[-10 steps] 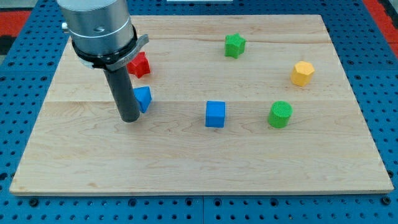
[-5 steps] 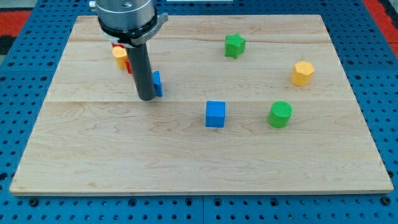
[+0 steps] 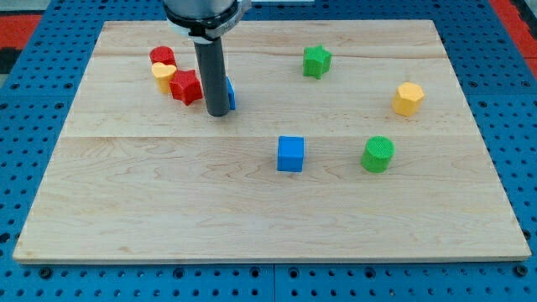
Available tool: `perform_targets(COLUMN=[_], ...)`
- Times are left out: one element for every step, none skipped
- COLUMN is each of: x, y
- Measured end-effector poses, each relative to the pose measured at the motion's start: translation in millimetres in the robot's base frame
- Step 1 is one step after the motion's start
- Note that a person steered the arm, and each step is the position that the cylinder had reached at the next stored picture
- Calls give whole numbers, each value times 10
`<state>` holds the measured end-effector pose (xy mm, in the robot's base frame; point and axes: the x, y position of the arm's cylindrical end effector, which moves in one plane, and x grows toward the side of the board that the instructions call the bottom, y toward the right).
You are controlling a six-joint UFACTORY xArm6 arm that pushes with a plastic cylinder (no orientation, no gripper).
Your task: Push the blue triangle towards the red star
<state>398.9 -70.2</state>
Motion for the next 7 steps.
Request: perform_targets(x=[76, -63, -133, -90, -131, -146, -134], y=[298, 595, 702, 626, 556, 470, 341])
